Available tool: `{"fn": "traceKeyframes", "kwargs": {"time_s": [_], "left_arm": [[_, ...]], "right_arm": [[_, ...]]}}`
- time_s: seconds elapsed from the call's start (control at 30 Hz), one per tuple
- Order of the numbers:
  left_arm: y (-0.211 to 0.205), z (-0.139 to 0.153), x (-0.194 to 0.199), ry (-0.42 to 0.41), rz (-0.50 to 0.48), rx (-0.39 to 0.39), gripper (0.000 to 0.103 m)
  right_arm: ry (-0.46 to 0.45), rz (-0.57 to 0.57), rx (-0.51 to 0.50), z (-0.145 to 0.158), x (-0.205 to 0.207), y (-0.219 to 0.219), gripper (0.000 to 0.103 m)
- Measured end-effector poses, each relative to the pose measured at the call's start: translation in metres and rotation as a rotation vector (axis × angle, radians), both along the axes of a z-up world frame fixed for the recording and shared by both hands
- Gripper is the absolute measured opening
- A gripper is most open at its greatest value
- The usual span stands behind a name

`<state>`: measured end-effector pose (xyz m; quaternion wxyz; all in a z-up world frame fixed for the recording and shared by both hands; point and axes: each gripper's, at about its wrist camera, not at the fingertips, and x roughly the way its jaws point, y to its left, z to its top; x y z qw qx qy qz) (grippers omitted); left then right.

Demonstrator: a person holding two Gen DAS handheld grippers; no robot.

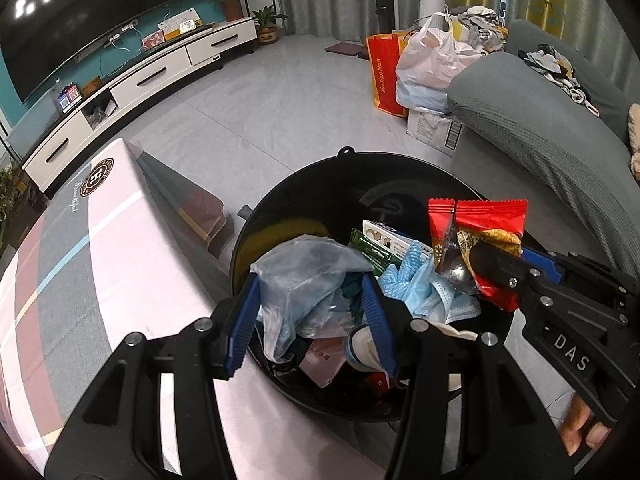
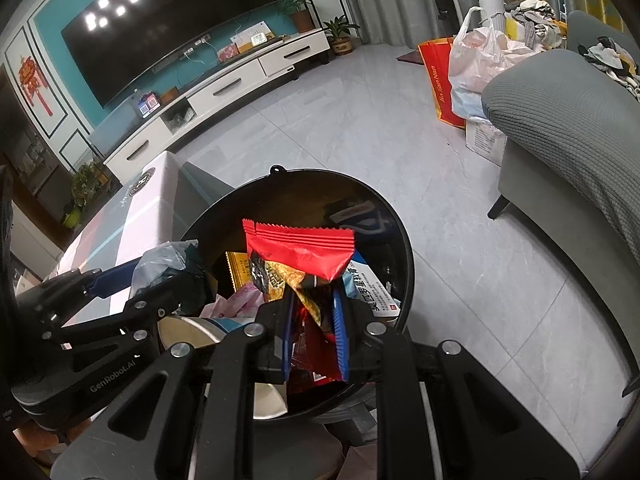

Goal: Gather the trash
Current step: 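Lower both tools into the bin and open them to drop the bags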

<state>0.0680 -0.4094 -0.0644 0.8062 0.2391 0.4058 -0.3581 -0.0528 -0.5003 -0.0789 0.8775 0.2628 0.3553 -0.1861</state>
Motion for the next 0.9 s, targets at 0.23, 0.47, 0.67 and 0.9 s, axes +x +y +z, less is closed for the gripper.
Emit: {"fn": "traceKeyframes", "kwargs": {"time_s": [0.23,0.47,0.67,0.9], "left_arm": [[-0.0018,-0.0029,-0.0003,0.002,-0.009,0.011,0.053],[-0.0041,-0.0038,-0.0012,-0.001,-0.018,0.021,0.053],[-0.0048,-0.0056,-0.0015,-0.002,-0.028,0.028,0.054],[-0.0080,-0.0070,-0.0010,-0.007,-0.035,0.037,0.054]], "right_arm": [[0.011,0.006,-0.007,-0.0024,0.0009,-0.0018,0.018],[0.021,0.010,-0.013,-0.0035,0.0032,0.0007,0.019],[0.028,0.016,-0.017,-0.0055,0.0042,0.0008,0.019],[0.039,0.024,-0.018,-0.0076,0.0060,0.0017,0.020]]}}
